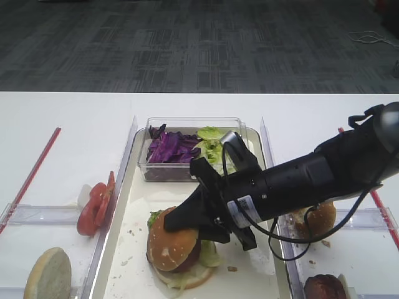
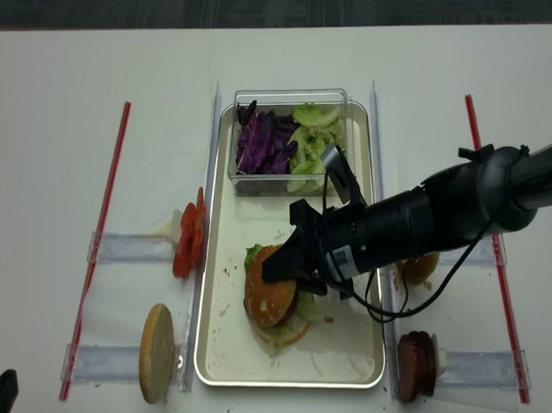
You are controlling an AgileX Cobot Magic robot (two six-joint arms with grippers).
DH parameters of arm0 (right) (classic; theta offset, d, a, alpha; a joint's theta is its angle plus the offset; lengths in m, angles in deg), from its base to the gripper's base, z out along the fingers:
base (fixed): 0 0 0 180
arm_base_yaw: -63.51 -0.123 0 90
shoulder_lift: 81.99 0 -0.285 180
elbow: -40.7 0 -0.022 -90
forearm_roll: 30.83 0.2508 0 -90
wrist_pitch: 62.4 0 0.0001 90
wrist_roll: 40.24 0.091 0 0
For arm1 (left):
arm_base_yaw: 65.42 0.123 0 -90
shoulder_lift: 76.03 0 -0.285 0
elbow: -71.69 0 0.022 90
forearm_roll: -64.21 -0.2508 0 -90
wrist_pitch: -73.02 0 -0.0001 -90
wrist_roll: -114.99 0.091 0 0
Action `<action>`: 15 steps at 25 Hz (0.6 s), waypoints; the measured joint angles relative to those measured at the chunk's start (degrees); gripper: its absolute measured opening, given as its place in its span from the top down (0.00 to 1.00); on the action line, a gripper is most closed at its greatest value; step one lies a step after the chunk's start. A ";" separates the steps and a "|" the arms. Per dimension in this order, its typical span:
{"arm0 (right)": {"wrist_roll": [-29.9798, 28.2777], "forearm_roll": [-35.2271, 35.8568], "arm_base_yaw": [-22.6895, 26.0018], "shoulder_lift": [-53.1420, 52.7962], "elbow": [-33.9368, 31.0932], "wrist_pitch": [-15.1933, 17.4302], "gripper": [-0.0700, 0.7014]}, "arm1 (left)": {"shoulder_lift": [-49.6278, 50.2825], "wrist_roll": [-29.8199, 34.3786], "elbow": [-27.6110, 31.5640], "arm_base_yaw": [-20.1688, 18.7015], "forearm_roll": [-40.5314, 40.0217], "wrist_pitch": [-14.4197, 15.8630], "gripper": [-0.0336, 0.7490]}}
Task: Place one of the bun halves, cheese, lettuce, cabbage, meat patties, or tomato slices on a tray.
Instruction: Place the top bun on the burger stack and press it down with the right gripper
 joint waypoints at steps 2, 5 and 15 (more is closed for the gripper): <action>0.14 -0.50 0.00 0.00 0.00 0.00 0.62 | 0.00 0.00 0.00 0.00 0.00 0.00 0.34; 0.48 -1.18 0.00 0.00 0.00 0.00 0.54 | 0.00 0.00 0.00 0.00 0.00 0.00 0.34; 2.03 -2.63 1.10 0.00 0.31 -0.22 0.47 | 0.00 0.00 0.00 0.00 0.00 0.00 0.34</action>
